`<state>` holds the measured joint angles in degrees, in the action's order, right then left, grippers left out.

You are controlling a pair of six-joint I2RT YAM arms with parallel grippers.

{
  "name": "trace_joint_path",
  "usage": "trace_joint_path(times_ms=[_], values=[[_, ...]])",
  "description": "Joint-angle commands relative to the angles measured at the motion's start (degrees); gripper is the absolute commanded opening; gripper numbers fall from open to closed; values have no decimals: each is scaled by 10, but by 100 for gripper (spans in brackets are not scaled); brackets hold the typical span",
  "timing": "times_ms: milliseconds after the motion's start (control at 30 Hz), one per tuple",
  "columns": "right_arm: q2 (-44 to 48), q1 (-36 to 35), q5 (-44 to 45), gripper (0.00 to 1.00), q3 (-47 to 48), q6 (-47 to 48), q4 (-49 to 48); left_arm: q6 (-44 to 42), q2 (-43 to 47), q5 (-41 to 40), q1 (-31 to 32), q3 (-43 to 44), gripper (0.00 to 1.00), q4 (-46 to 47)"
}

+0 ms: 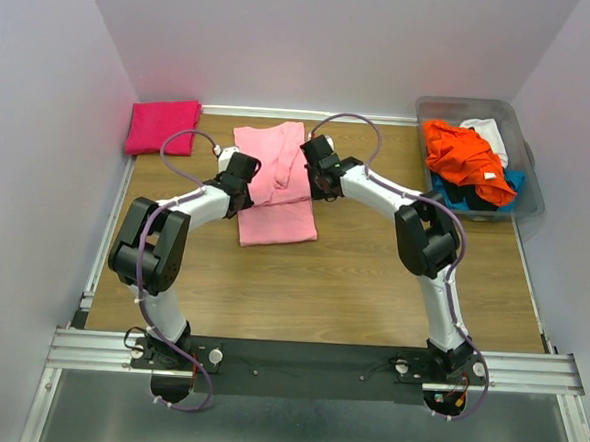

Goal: Fold and stack the t-shirts
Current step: Fold the tshirt

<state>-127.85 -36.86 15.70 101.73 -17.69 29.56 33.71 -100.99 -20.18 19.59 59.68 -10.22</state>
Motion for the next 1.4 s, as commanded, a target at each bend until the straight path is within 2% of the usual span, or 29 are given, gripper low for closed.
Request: trace_joint_path(times_ms=[0, 67, 133, 367, 567, 800, 1067, 1367], values=[[10, 8, 15, 29, 7, 4, -3, -1, 2, -37, -10, 12, 48, -1], [26, 8, 3, 36, 7, 3, -4, -2, 19, -36, -10, 18, 58, -4], [37, 8, -7, 36, 3, 2, -5, -4, 49, -33, -10, 19, 61, -8], [82, 3, -101, 36, -39, -22, -54, 0, 160, -10, -8, -25, 61, -14], [59, 9, -88, 36, -38, -59, -60, 21, 211, 7, -12, -74, 62, -2], [24, 24, -121, 36, -15, -95, -71, 21, 135, 47, -54, -41, 62, 19], [-1, 31, -139, 36, -2, -120, -74, 20, 31, 85, -66, 8, 58, 23], [-19, 37, -154, 36, 1, -129, -81, 12, -2, 94, -66, 23, 52, 27]])
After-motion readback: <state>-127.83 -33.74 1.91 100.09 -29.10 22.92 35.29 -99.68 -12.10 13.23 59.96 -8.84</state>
